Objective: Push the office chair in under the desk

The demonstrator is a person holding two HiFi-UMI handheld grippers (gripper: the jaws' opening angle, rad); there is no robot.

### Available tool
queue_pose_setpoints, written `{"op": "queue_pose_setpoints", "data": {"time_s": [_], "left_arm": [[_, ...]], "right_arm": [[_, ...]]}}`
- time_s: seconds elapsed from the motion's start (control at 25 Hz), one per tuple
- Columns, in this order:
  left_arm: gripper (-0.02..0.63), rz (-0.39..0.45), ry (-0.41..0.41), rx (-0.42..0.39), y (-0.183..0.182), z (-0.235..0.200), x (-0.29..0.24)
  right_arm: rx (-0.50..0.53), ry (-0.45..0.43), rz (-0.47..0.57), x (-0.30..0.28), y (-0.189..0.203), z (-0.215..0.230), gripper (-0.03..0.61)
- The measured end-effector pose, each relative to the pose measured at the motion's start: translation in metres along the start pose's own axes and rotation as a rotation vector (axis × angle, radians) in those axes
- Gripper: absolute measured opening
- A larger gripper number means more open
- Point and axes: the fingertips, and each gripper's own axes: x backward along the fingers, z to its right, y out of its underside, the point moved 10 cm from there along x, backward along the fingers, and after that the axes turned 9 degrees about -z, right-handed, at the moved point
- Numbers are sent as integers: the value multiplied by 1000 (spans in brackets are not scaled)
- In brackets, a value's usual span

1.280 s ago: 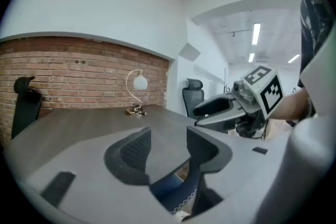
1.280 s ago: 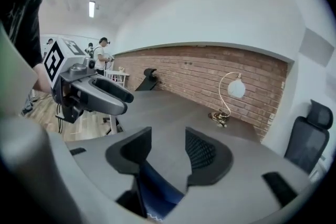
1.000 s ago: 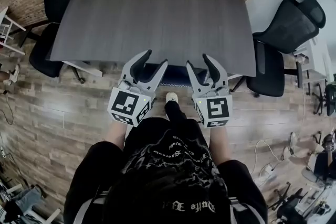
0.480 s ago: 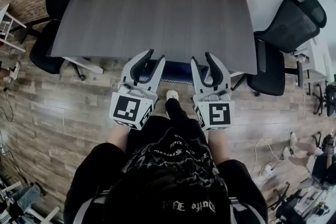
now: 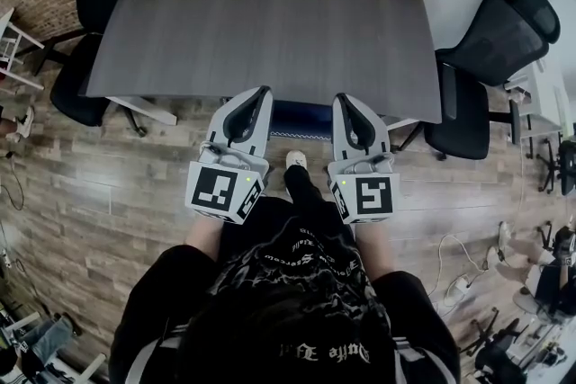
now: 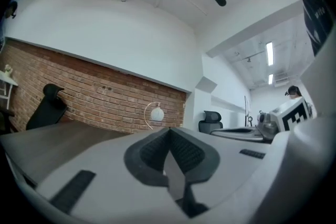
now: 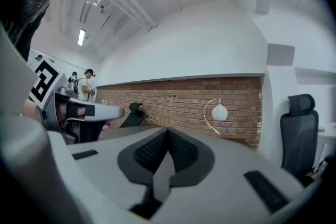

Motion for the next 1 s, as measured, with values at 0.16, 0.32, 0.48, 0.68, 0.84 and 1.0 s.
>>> {"op": "queue_pose_setpoints", "data": {"time_s": [0.16,0.32,0.48,0.68,0.84,1.0], "left_arm": [[6,-19,9,-18,2,-2,0],[6,-41,14,-46,6,1,-1],[6,-39,23,-32,7,1,0],[6,-49,24,-44,6,-2,1],[6,-56,28,-47,9,-3,1],[6,-64,35,-56,10,-2,1]], "right_arm": [[6,12,1,1,0,1,3],[10,15,-2,2,1,2,3],[22,16,-6,0,1,-1,3],[24,31,-11,-1,1,-4,3],[29,30,-17,-1,3,-8,3],[33,35,-24,0,5,-8,3]]}}
